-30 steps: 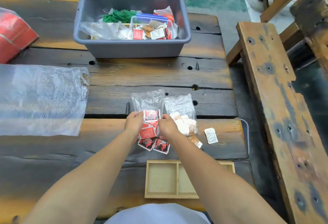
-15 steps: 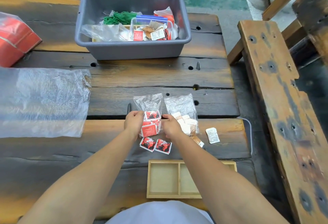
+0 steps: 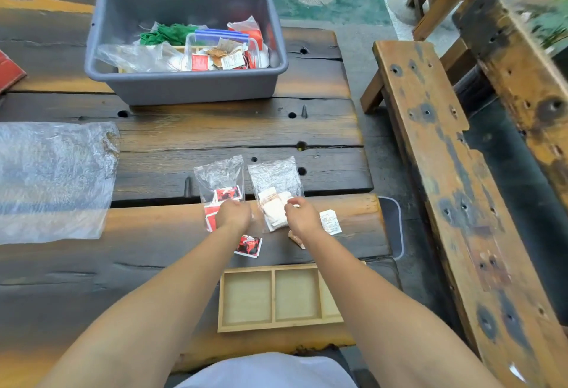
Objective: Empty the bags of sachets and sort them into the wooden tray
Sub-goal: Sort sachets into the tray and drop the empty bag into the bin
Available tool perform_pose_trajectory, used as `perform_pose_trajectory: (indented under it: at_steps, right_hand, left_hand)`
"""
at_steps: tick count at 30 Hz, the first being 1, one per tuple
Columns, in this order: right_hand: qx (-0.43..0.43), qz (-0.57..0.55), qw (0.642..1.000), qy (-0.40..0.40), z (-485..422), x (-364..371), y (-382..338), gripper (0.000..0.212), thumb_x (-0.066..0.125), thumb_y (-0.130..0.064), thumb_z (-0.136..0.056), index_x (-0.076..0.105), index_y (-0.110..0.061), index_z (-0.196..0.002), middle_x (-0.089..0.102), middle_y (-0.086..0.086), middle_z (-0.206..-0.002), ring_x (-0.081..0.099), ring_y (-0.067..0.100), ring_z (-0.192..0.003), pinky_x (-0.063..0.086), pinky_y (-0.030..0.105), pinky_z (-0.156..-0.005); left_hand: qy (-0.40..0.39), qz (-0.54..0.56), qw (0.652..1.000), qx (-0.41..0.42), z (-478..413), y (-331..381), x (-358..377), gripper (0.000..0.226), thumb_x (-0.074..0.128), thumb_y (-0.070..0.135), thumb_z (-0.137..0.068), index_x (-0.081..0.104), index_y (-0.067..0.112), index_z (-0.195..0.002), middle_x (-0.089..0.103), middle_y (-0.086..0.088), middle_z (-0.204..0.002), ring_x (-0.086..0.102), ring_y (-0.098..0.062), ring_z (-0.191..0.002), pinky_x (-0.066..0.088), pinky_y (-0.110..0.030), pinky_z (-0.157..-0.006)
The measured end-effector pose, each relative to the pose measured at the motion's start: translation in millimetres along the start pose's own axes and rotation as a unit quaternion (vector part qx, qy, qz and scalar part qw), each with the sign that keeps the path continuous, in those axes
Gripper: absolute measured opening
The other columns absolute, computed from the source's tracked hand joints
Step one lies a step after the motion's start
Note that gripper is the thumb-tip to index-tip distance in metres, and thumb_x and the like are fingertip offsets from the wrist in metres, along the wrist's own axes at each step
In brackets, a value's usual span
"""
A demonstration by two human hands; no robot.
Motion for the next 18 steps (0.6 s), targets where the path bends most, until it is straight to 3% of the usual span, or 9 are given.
perform_pose_trajectory:
  at_steps: [1,4,6,8,9,11,13,15,18]
  right_hand:
    - [0.005,-0.004,1.000,0.004,-2.8,-8.3,6.7,0.036,0.051,-0.025,-0.087,0.063,-0.018,-0.120,0.069,0.010,-0.100,0.056,0.024,-0.083,0.049,0.036,-0.077]
    - [0.006,0.011,1.000,0.002,-13.4,-28.1,21.8,0.036,0.050,-0.024,-0.090,0.060,-0.017,-0.123,0.071,0.013,-0.108,0.057,0.024,-0.084,0.047,0.035,-0.076]
    - [-0.004,0.034,0.999,-0.001,-21.4,-39.1,26.9,0.036,0.050,-0.024,-0.093,0.059,-0.015,-0.126,0.070,0.012,-0.109,0.063,0.025,-0.089,0.050,0.033,-0.078]
    - [-0.043,0.113,0.993,-0.010,-27.9,-45.6,23.2,0.043,0.046,-0.028,-0.095,0.051,-0.012,-0.135,0.065,0.013,-0.118,0.062,0.029,-0.104,0.051,0.036,-0.088]
    - [-0.091,0.197,0.976,-0.006,-29.9,-47.2,14.7,0.049,0.045,-0.030,-0.096,0.043,-0.012,-0.141,0.059,0.013,-0.125,0.058,0.030,-0.111,0.049,0.040,-0.094]
    - [-0.222,0.349,0.910,0.015,-29.1,-43.9,-9.5,0.062,0.046,-0.034,-0.094,0.026,-0.016,-0.150,0.045,0.011,-0.138,0.047,0.031,-0.121,0.044,0.045,-0.100]
    - [-0.304,0.395,0.867,0.016,-34.0,-37.1,-26.7,0.073,0.047,-0.037,-0.094,0.013,-0.018,-0.156,0.034,0.013,-0.150,0.040,0.033,-0.129,0.040,0.045,-0.105]
    - [-0.303,0.384,0.872,-0.006,-53.1,-30.2,-30.5,0.078,0.046,-0.042,-0.095,0.007,-0.016,-0.157,0.024,0.015,-0.158,0.032,0.034,-0.136,0.035,0.045,-0.109]
    - [-0.243,0.276,0.929,-0.046,-88.7,-20.1,-30.4,0.078,0.049,-0.040,-0.096,0.009,-0.012,-0.157,0.024,0.015,-0.157,0.028,0.034,-0.139,0.030,0.043,-0.112]
  left_hand:
    - [-0.004,-0.006,1.000,0.000,16.3,8.7,5.4,0.046,0.042,0.029,-0.062,0.069,0.007,-0.092,0.075,-0.016,-0.098,0.069,-0.038,-0.099,0.056,-0.043,-0.090]
    - [0.007,-0.046,0.999,0.011,48.1,29.5,19.3,0.017,0.052,0.017,-0.083,0.067,0.009,-0.086,0.071,-0.016,-0.097,0.065,-0.034,-0.097,0.051,-0.031,-0.086]
    - [0.024,-0.064,0.998,0.011,47.9,35.0,29.3,0.019,0.053,0.014,-0.086,0.070,0.005,-0.091,0.071,-0.018,-0.105,0.064,-0.037,-0.103,0.050,-0.034,-0.086]
    - [0.037,-0.085,0.996,0.008,44.3,39.0,38.3,0.030,0.055,0.018,-0.086,0.070,0.001,-0.106,0.070,-0.020,-0.115,0.063,-0.040,-0.110,0.050,-0.037,-0.089]
    - [0.048,-0.098,0.994,0.003,41.6,40.8,41.4,0.035,0.055,0.021,-0.087,0.067,0.000,-0.112,0.068,-0.021,-0.119,0.062,-0.041,-0.112,0.049,-0.038,-0.090]
    - [0.082,-0.110,0.991,0.000,38.6,46.0,44.9,0.041,0.058,0.026,-0.089,0.059,-0.002,-0.120,0.063,-0.021,-0.125,0.059,-0.042,-0.116,0.048,-0.041,-0.091]
    - [0.116,-0.127,0.985,0.006,34.6,53.2,49.2,0.045,0.058,0.028,-0.089,0.052,0.000,-0.124,0.058,-0.021,-0.128,0.056,-0.042,-0.118,0.047,-0.044,-0.093]
    - [0.142,-0.145,0.979,0.018,29.1,61.0,55.1,0.047,0.055,0.029,-0.090,0.048,0.001,-0.127,0.054,-0.020,-0.130,0.054,-0.040,-0.119,0.046,-0.046,-0.093]
    - [0.175,-0.131,0.976,0.011,17.2,63.3,60.2,0.049,0.053,0.030,-0.090,0.046,0.003,-0.131,0.049,-0.018,-0.136,0.049,-0.038,-0.123,0.043,-0.049,-0.097]
Point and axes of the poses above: each hand's wrist, its own z-axis away from the middle knuckle, its own x-axis out of the palm, y = z × x, the point moved 10 cm from there along -z, towards the middle knuckle
